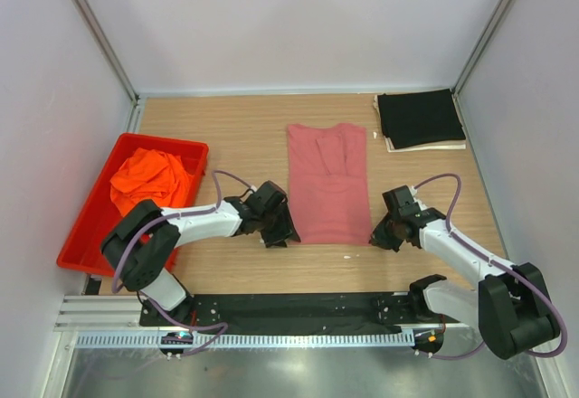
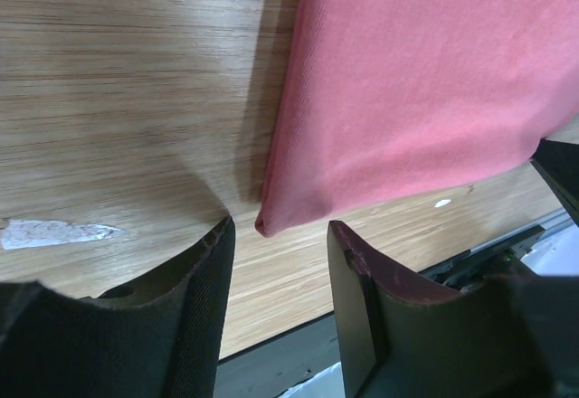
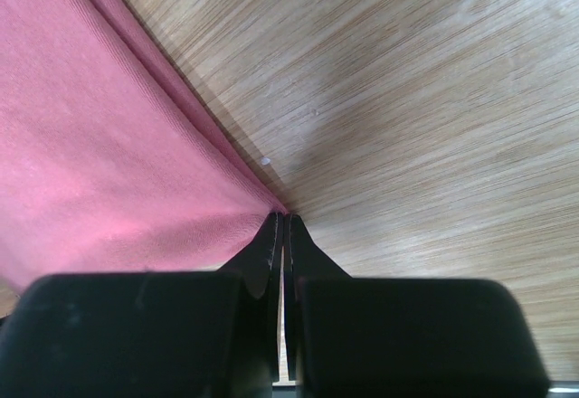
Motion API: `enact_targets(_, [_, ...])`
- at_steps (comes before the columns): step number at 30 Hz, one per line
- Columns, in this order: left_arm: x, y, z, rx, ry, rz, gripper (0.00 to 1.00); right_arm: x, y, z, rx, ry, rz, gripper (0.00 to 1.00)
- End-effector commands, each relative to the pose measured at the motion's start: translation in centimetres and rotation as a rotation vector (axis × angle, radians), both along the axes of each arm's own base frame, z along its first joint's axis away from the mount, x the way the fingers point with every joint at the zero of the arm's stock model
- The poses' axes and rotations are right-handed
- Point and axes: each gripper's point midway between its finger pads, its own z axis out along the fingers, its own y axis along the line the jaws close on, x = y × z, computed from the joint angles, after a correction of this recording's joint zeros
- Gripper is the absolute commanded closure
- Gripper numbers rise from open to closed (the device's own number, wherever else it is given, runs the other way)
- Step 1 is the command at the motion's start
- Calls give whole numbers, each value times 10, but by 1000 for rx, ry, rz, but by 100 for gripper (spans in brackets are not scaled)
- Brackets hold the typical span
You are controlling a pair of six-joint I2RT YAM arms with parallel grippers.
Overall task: Fold and stack the t-shirts
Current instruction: Fold the tshirt
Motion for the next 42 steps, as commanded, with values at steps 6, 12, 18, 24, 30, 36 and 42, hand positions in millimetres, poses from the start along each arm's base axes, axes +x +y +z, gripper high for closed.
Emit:
enact_targets(6, [-10,10,-21,45,28,12,58,-6,-5,-5,-20,-14,8,99])
enact_targets(12, [-9,19,-27,98,29,33,76,-5,-5,-3,-19,-29,21,99])
enact_targets(18, [-4,14,-14,75,4,32,100,-3,-6,14,-15,-76,21,99])
enact_targets(24, [-8,7,4,43,-24,28,100,-5,-2,24,4,-89,36,99])
enact_targets(30, [-14,1,22,51,-45,13,100,-7,-5,40,0,-136,32,99])
enact_targets(36, [-13,8,45,59,-96,34,100,-12,-6,46,9,-155,43,99])
enact_targets(42, [-5,3,62,47,-136,26,100,-4,-5,65,22,-230,42,99])
